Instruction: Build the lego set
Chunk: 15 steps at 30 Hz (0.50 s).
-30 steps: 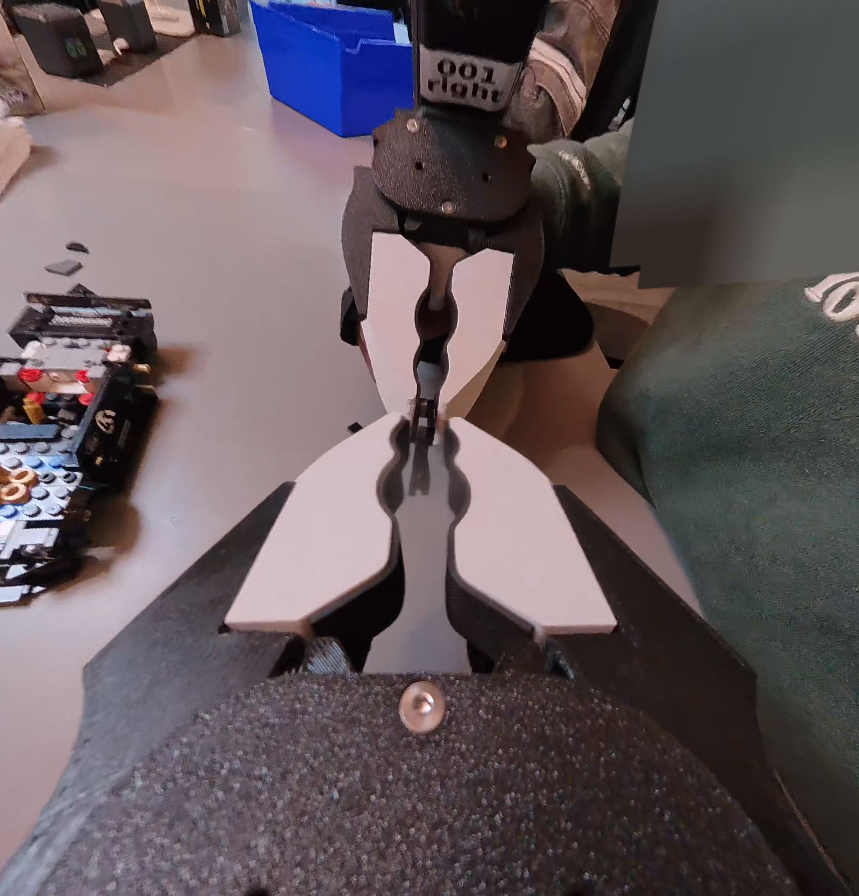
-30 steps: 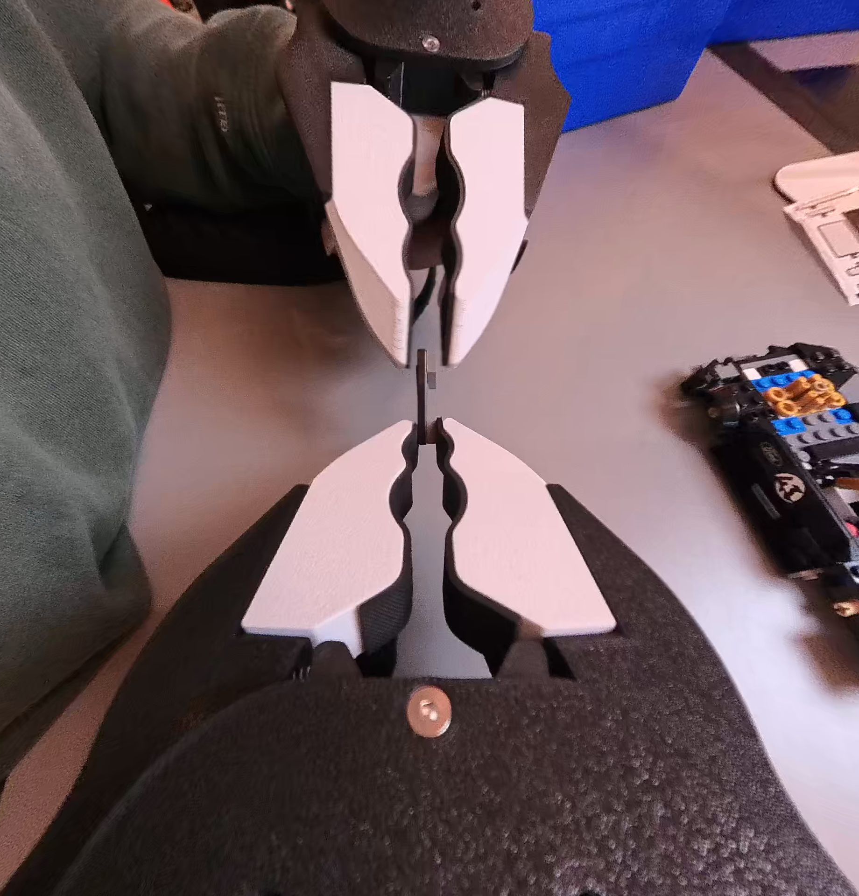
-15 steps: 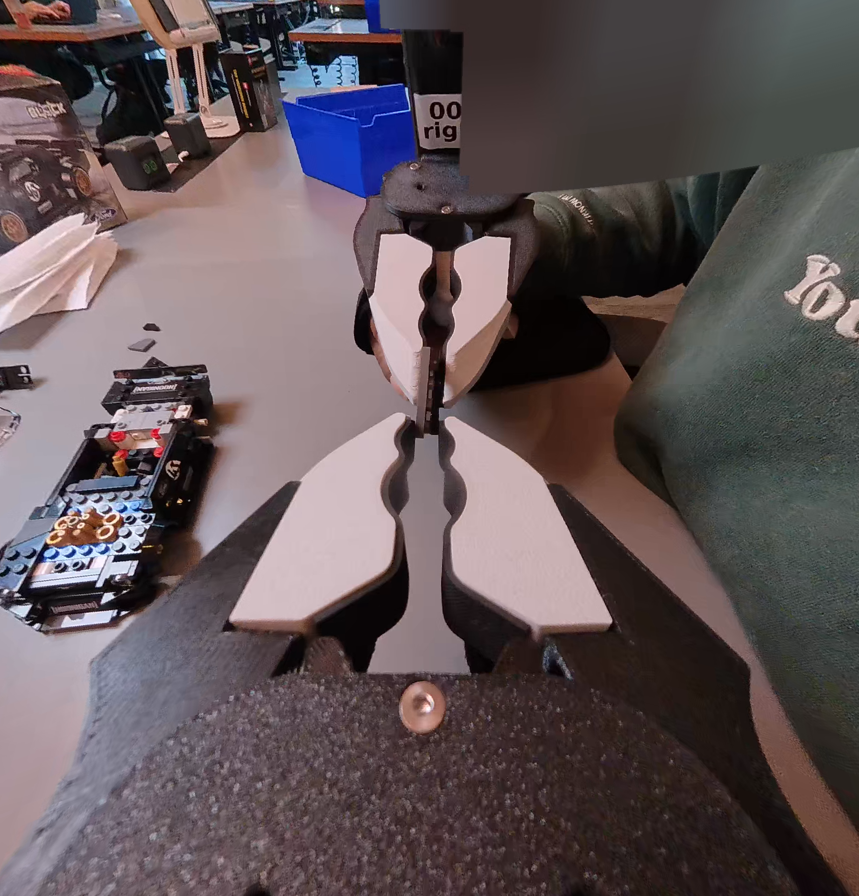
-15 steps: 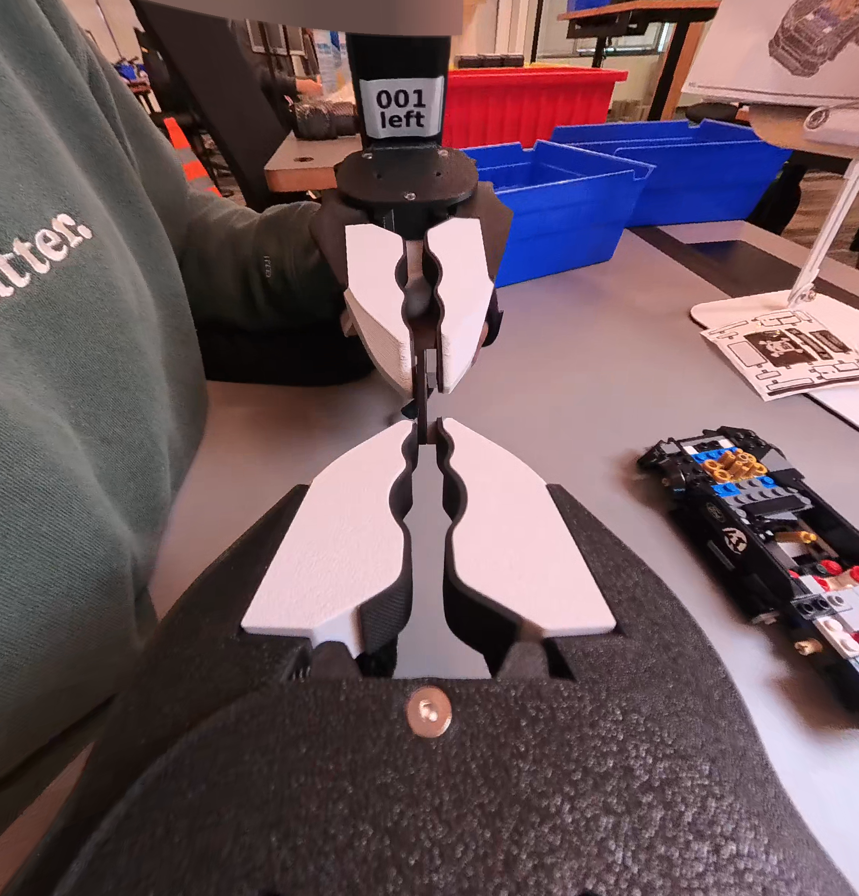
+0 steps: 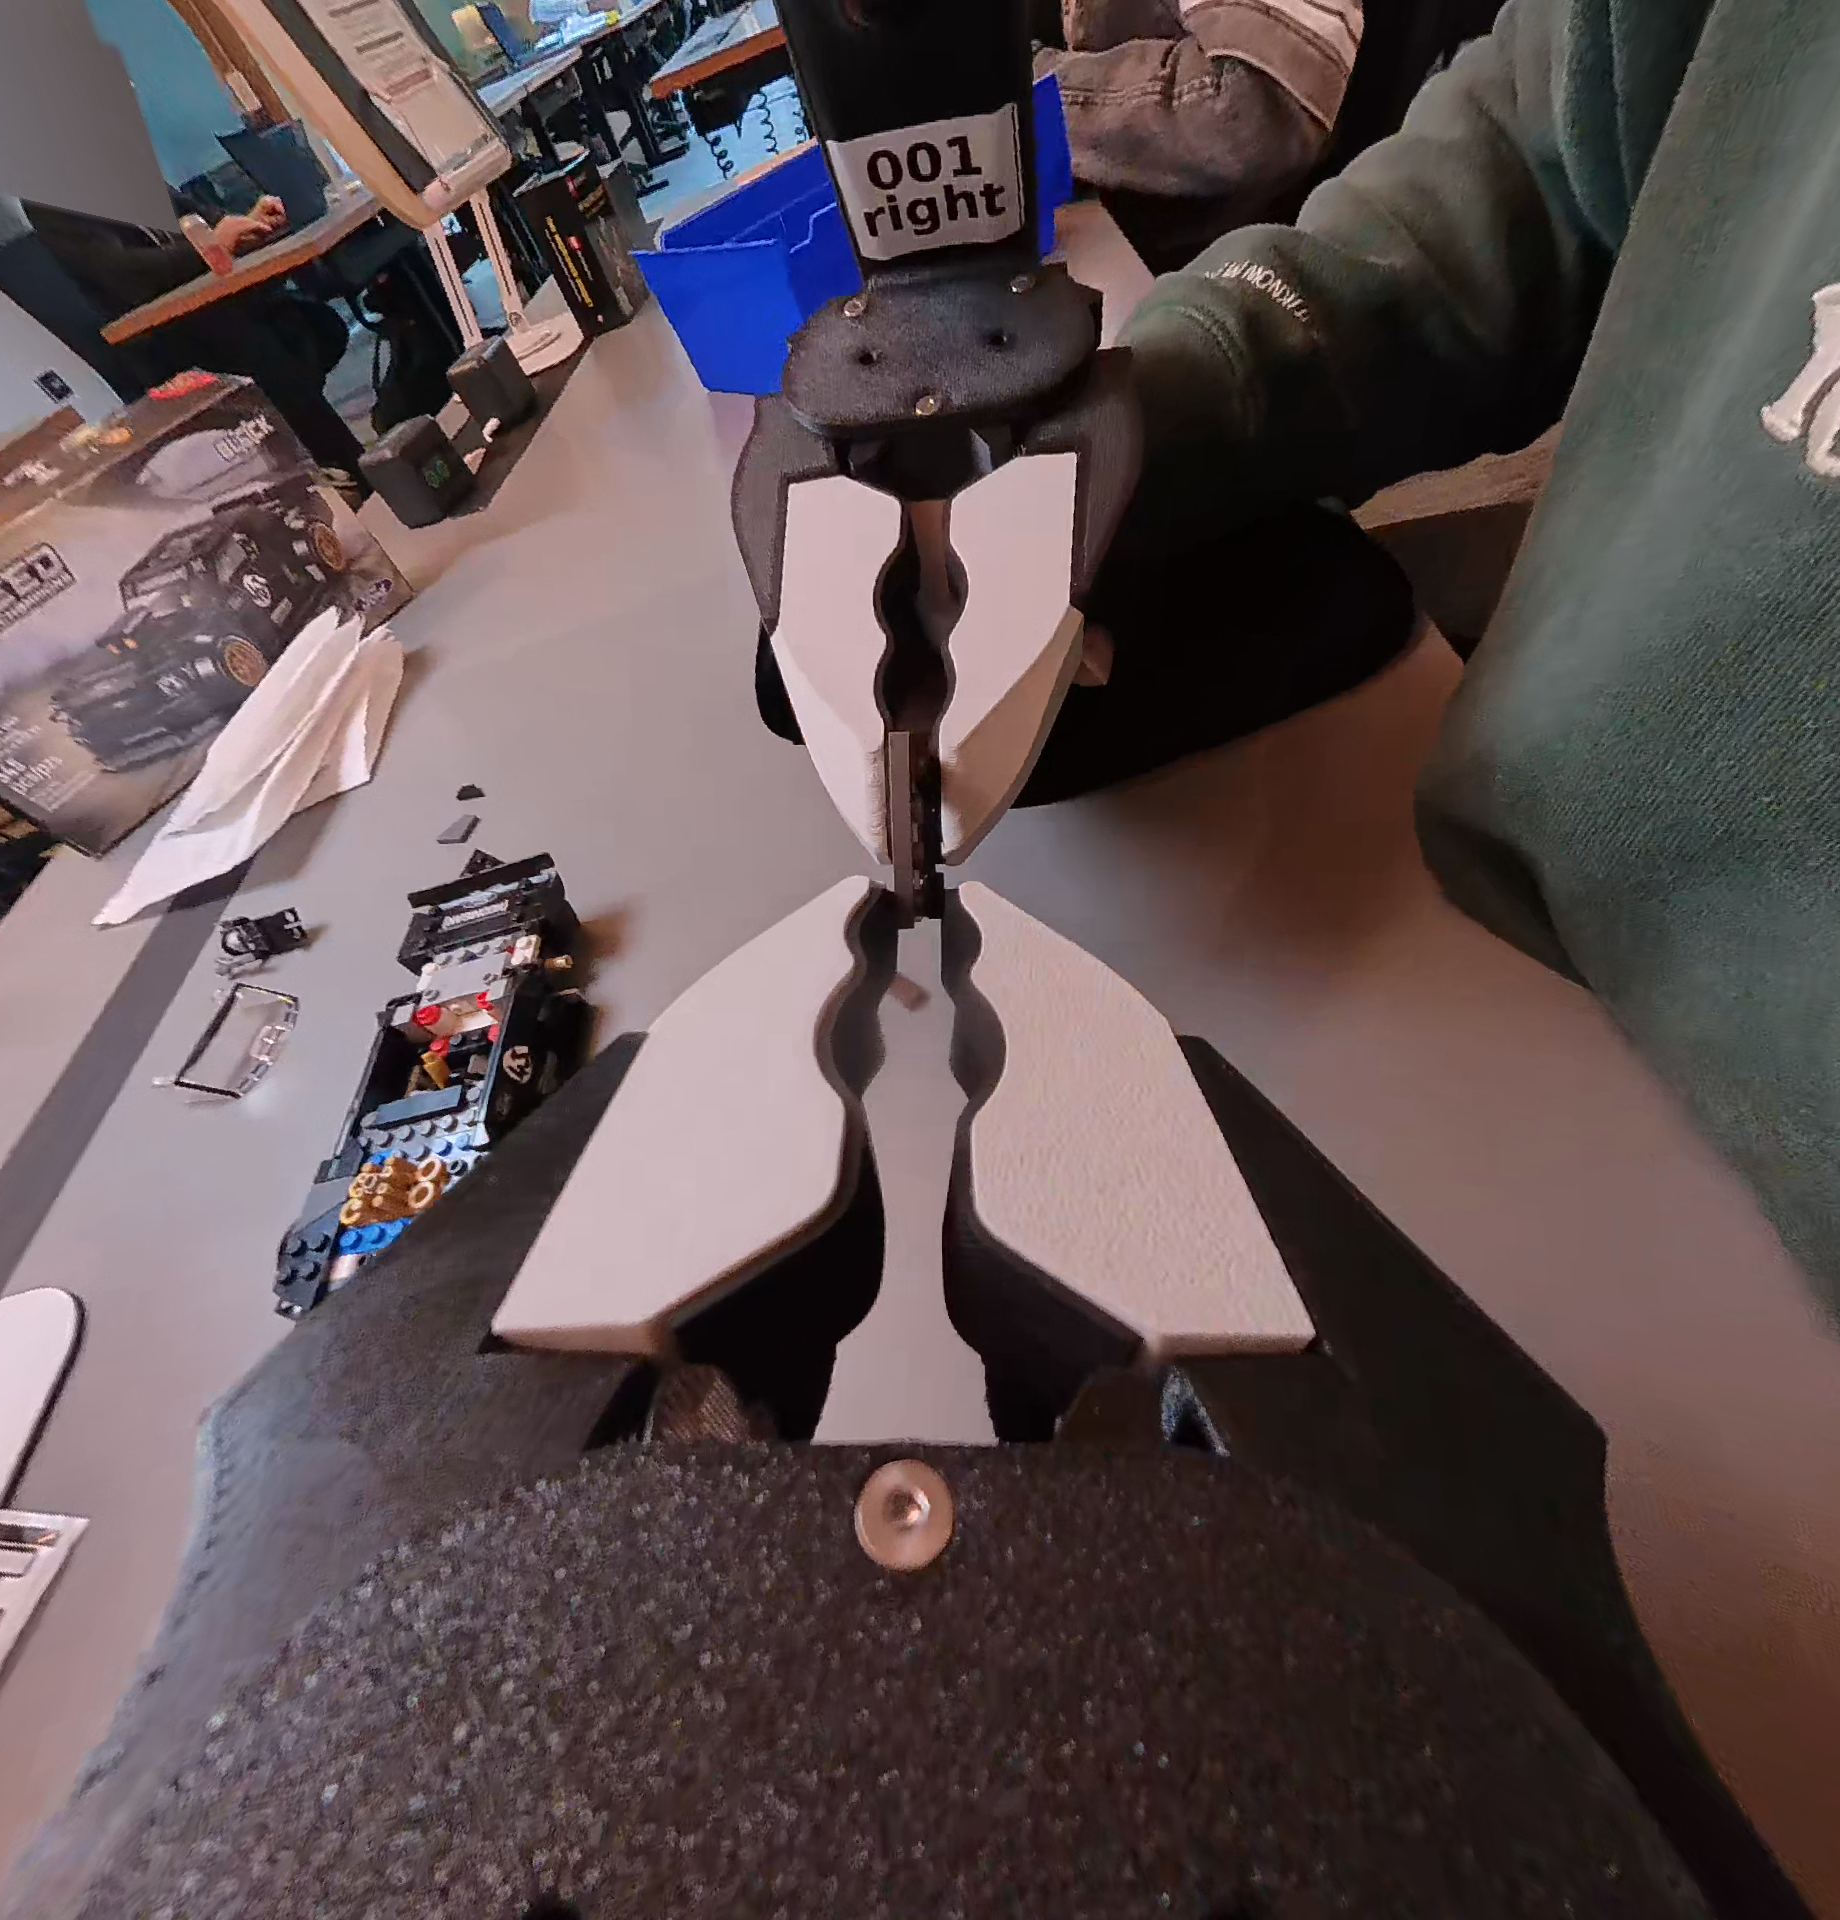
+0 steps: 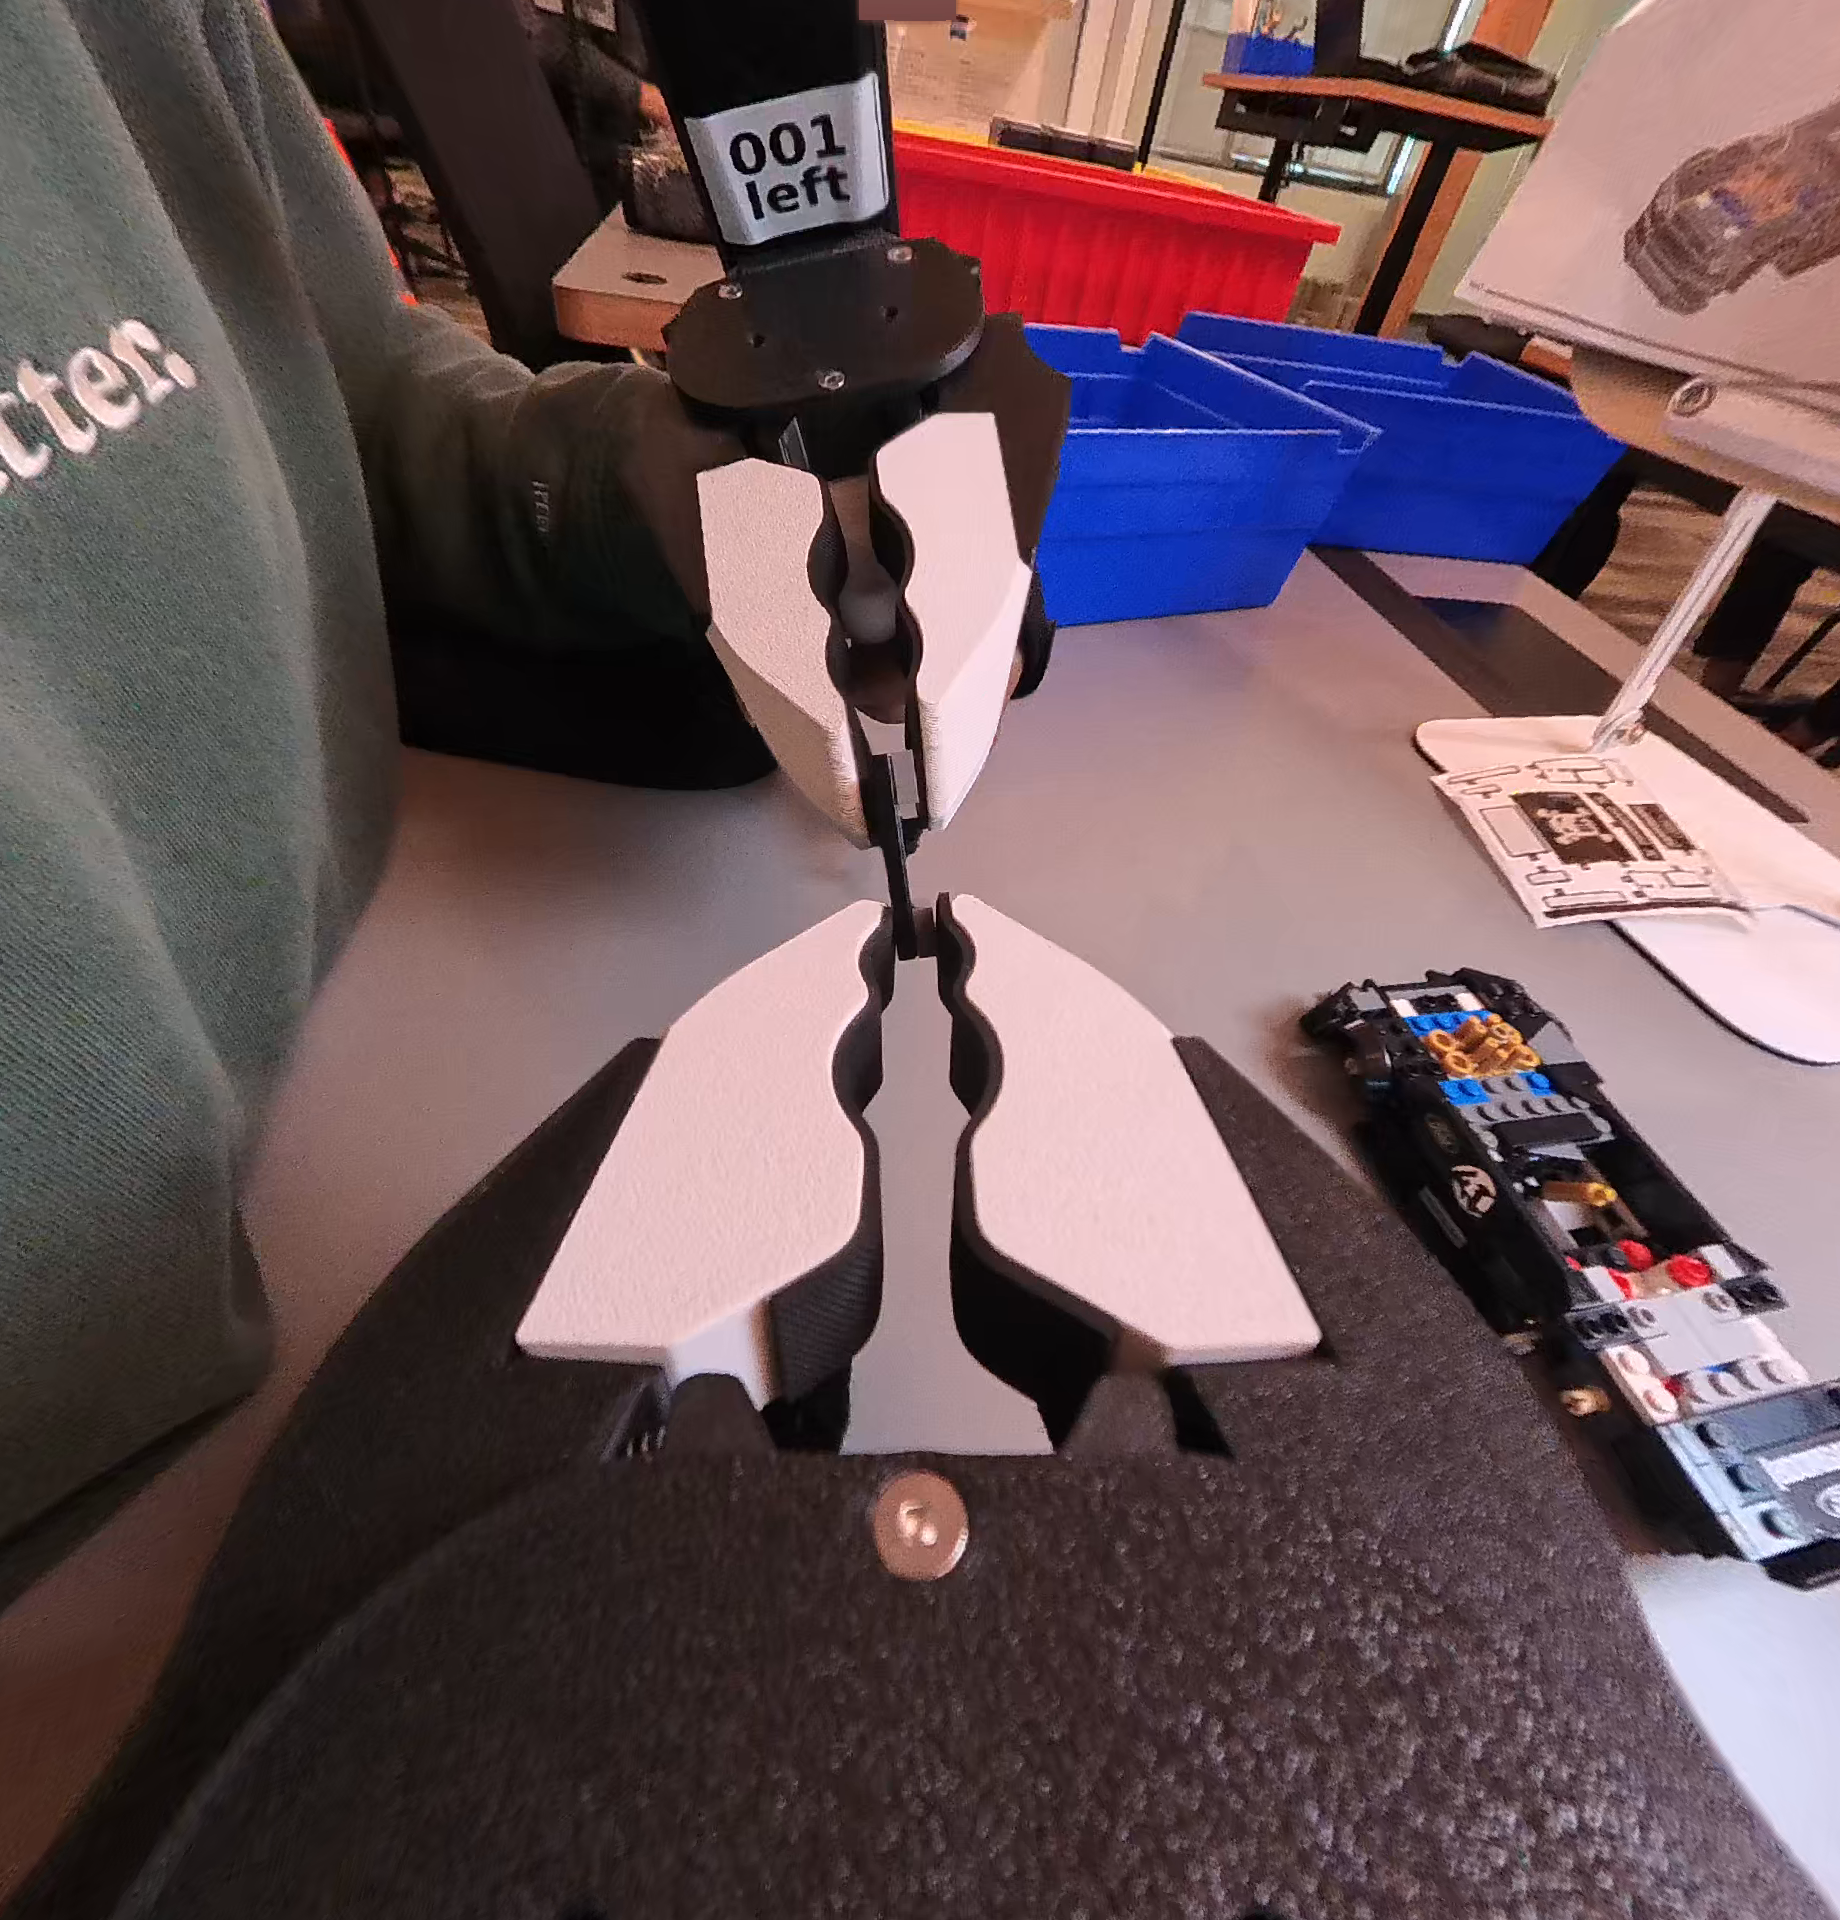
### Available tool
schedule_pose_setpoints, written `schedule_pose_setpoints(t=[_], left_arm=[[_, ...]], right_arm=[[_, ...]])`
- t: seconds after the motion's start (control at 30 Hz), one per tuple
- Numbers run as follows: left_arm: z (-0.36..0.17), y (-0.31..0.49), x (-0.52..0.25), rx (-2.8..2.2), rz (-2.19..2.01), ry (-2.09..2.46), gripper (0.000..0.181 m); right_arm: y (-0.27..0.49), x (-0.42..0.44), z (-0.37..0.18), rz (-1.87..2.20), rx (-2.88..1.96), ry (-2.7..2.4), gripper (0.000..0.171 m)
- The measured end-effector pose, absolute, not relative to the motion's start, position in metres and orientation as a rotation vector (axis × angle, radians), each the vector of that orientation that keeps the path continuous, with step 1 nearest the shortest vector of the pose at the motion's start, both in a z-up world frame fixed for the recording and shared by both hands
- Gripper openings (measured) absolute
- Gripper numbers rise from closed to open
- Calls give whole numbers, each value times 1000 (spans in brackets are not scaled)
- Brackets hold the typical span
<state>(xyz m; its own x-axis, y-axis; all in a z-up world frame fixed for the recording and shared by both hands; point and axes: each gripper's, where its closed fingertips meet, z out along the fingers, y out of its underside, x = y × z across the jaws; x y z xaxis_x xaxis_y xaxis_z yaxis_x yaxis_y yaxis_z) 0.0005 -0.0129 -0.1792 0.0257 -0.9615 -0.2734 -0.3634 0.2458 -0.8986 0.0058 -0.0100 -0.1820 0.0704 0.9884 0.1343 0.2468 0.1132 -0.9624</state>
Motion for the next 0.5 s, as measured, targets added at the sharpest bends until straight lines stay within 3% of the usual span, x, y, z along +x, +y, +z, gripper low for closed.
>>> schedule_pose_setpoints(t=[0.5], left_arm=[[-174, -14, 1, -1265, -754, 1492, 10]], right_arm=[[-10, 6, -177, 678, -1218, -1440, 7]])
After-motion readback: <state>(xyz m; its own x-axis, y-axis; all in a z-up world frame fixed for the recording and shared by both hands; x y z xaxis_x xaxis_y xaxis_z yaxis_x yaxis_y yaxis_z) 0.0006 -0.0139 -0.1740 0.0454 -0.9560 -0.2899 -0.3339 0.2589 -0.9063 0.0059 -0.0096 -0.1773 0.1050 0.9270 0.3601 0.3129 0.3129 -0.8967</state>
